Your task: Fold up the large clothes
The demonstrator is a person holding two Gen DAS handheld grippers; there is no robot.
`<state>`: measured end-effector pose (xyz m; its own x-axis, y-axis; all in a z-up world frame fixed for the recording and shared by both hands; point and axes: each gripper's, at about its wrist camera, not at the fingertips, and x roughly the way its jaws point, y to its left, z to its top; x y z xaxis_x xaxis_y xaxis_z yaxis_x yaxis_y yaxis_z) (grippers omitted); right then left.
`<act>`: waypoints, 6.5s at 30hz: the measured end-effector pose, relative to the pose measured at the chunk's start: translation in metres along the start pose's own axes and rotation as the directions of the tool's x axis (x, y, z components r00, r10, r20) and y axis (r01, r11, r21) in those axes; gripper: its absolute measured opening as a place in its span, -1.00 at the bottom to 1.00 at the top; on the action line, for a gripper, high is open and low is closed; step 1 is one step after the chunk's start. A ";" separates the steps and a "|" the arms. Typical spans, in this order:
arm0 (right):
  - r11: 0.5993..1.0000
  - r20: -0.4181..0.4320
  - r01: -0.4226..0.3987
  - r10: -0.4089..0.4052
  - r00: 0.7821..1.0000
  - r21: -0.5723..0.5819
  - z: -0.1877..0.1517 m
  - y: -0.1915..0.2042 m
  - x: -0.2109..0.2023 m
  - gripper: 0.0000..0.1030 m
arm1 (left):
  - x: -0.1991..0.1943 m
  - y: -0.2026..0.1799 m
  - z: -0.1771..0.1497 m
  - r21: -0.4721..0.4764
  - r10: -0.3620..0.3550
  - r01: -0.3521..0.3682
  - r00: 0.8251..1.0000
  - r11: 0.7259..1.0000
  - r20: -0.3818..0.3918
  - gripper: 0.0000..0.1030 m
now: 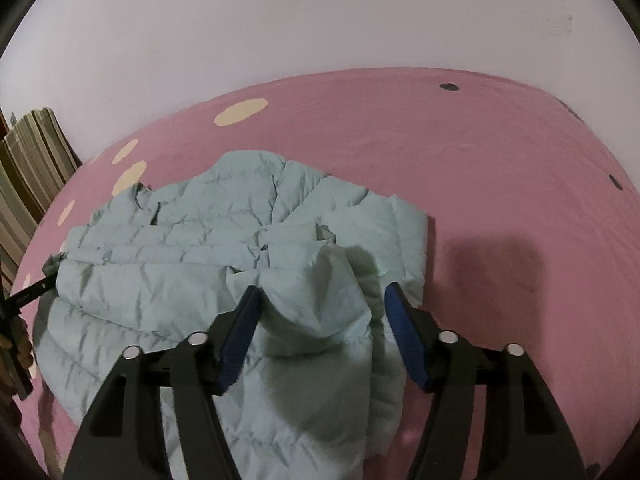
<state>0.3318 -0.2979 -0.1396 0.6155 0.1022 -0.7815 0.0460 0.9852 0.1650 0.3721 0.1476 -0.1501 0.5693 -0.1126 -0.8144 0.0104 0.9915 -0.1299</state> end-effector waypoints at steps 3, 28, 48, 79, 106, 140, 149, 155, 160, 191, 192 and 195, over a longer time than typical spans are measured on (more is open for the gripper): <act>1.000 -0.022 -0.002 0.002 1.000 -0.023 -0.002 0.005 0.008 -0.44 | 0.004 -0.007 -0.002 0.034 -0.008 0.008 1.000 0.999 -0.003 -0.50; 0.998 0.202 0.037 -0.028 0.979 -0.040 0.073 0.029 -0.040 -0.89 | -0.044 -0.045 0.087 0.031 0.169 -0.178 0.964 0.983 0.204 -0.90; 0.994 -0.004 0.107 -0.107 0.994 -0.008 0.092 0.019 0.113 -0.89 | 0.109 -0.046 0.104 0.069 0.303 -0.306 0.951 0.949 0.054 -0.89; 0.991 0.049 0.040 -0.034 0.998 -0.128 0.069 0.130 0.083 -0.27 | 0.077 -0.133 0.065 0.006 0.175 -0.177 0.980 0.984 0.093 -0.03; 0.983 0.044 0.050 -0.042 0.998 -0.176 0.015 0.149 0.091 -0.23 | 0.081 -0.155 0.014 0.056 0.148 -0.155 0.983 0.986 0.111 0.06; 0.976 0.010 0.183 -0.185 0.983 0.121 -0.039 0.010 0.002 0.47 | -0.008 -0.023 -0.050 -0.306 0.183 -0.179 0.983 0.935 -0.016 0.75; 0.975 -0.015 0.125 -0.124 0.992 0.183 -0.048 0.007 0.018 0.16 | 0.003 -0.036 -0.050 -0.279 0.175 -0.171 0.985 0.945 -0.011 0.30; 0.979 0.011 0.101 -0.105 0.994 0.178 -0.050 0.017 0.016 -0.26 | 0.002 -0.048 -0.050 -0.250 0.149 -0.143 0.989 0.958 0.004 -0.28; 0.978 0.029 0.084 -0.092 0.995 0.191 -0.053 0.018 0.012 -0.42 | 0.000 -0.058 -0.048 -0.212 0.159 -0.151 0.987 0.966 0.022 -0.56; 0.977 0.054 0.009 -0.021 0.998 0.212 -0.110 0.030 -0.077 -0.68 | -0.087 -0.032 -0.107 -0.262 0.102 -0.087 0.994 0.961 0.044 -0.74; 0.977 0.050 0.008 -0.019 0.999 0.212 -0.117 0.031 -0.081 -0.68 | -0.092 -0.030 -0.115 -0.264 0.099 -0.085 0.994 0.961 0.040 -0.74; 0.976 0.037 0.000 -0.008 0.999 0.217 -0.139 0.032 -0.096 -0.68 | -0.110 -0.026 -0.139 -0.263 0.091 -0.079 0.995 0.962 0.035 -0.74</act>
<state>0.1648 -0.2572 -0.1435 0.6437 0.0893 -0.7601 0.2151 0.9320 0.2917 0.1947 0.1251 -0.1359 0.5967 -0.0195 -0.8022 -0.2508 0.9451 -0.2095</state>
